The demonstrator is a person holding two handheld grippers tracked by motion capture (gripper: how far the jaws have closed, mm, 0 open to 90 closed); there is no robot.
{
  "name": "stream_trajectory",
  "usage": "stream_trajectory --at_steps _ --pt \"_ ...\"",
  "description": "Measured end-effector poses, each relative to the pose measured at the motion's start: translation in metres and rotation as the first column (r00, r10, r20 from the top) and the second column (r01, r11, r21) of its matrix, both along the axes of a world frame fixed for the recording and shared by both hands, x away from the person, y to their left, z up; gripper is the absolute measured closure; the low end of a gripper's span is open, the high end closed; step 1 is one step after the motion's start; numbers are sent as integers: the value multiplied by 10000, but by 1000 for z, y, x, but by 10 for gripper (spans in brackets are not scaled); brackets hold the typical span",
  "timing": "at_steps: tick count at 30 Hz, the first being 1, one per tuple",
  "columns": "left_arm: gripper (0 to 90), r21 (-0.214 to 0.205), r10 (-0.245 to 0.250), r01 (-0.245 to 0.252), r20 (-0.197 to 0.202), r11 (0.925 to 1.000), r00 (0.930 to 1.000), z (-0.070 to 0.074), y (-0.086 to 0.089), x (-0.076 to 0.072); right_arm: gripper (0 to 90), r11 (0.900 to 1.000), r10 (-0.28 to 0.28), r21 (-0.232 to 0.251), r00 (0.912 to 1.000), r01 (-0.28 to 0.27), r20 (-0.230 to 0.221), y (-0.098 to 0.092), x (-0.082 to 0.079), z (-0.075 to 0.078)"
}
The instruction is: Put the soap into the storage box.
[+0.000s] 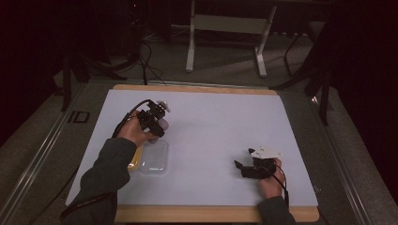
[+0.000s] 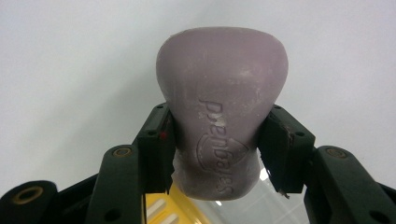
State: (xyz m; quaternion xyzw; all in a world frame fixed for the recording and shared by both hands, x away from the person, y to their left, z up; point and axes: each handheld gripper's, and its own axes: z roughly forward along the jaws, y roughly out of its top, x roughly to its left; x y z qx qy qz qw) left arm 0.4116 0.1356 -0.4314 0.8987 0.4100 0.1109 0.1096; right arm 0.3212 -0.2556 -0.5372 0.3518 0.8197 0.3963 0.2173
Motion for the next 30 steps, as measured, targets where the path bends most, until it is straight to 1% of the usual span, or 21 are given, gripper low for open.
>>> stream_trajectory --at_steps 5,9,13,24,29,30 --pt "497 10 88 -88 33 10000 10000 1 8 -1 215 10000 -4 -11 10000 4 3 0 0 0" --pt "497 -76 169 -169 -5 9998 9999 1 12 -3 215 10000 -2 -21 10000 2 5 0 0 0" --pt "497 -303 251 -253 -49 9992 9997 1 16 -4 216 10000 4 -39 10000 -4 5 0 0 0" --pt "497 -362 322 -323 -36 9988 9995 5 24 -9 215 10000 5 -46 10000 -5 18 0 0 0" --pt "497 -315 342 -343 -54 9989 9994 7 28 -13 215 10000 5 -47 10000 -5 21 0 0 0" --pt "497 -370 390 -392 -56 9985 9992 7 29 -13 215 10000 6 -49 10000 -6 23 0 0 0"
